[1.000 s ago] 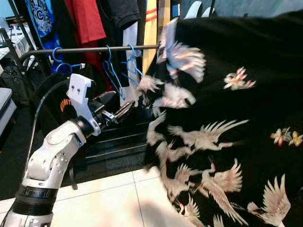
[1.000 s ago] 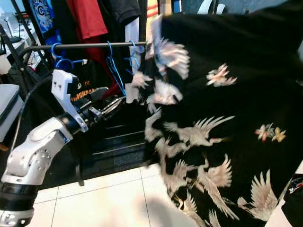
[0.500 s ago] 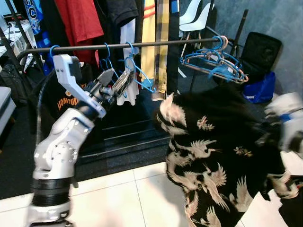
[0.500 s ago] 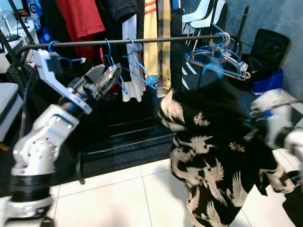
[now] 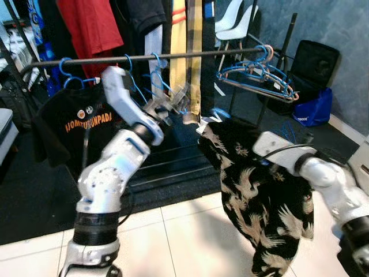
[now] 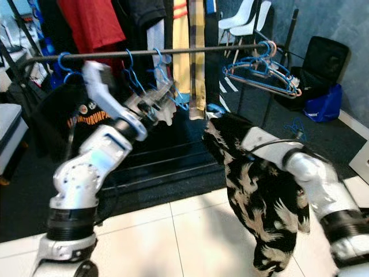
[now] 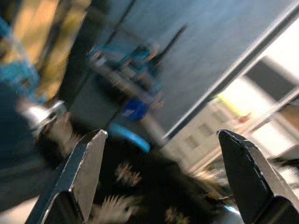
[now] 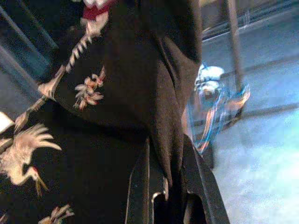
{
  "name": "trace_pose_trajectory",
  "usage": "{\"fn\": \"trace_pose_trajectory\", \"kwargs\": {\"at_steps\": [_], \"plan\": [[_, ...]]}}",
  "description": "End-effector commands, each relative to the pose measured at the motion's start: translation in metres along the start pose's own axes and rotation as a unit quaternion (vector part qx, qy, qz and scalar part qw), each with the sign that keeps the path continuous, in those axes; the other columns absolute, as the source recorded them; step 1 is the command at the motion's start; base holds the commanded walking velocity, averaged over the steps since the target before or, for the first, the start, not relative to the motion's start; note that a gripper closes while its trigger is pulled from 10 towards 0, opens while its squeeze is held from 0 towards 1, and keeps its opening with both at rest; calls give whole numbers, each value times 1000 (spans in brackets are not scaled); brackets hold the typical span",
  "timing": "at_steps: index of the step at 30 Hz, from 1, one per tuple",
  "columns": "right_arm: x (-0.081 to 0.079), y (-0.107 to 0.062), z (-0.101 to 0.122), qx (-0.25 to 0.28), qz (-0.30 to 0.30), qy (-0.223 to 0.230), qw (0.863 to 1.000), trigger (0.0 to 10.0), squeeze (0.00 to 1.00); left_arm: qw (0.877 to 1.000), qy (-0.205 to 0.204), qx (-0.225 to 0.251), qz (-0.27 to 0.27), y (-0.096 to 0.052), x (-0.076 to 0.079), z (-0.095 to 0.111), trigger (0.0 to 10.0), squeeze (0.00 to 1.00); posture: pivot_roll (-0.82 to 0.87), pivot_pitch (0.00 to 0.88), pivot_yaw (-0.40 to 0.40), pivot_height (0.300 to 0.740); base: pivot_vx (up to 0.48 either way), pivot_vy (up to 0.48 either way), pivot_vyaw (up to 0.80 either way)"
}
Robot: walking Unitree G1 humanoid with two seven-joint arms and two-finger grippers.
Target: Hang hanger
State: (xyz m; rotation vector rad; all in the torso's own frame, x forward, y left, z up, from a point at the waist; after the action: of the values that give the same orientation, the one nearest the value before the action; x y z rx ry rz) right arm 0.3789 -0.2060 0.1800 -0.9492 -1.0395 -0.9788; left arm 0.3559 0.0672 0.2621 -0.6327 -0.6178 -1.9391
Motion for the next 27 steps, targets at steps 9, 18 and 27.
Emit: {"fn": "trace_pose_trajectory", "kwargs": {"at_steps": [9, 18, 27], "plan": [[12, 16, 64, 110, -36, -58, 992, 0, 0, 997, -27, -8, 72, 17, 0, -1, 10000, 0, -70, 0, 14, 740, 0, 0, 0], [15, 22, 73, 120, -51, -66, 989, 0, 0, 992, -57, -31, 112, 16, -4, -9, 10000, 0, -63, 0, 17, 740, 0, 0, 0], [18, 19, 37, 59, -54, -69, 994, 0, 0, 985, -71, -18, 158, 8, -29, 8, 10000, 0, -61, 0, 14, 740, 0, 0, 0]]}}
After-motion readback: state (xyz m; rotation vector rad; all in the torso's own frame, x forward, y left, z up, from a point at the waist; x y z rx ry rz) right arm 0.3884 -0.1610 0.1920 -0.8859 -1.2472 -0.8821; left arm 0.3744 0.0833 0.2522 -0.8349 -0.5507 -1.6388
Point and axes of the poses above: a point about 5 cm out from each wrist's last joint towards the gripper, its own y axis pointing out of the wrist towards the gripper, its own z axis along the axis of the wrist's last joint, x = y × z, the point moved 3 cm from there along y, pointing out of the wrist towards the gripper, and after that the axes turned 5 degrees about -y, right-handed, at the moved point
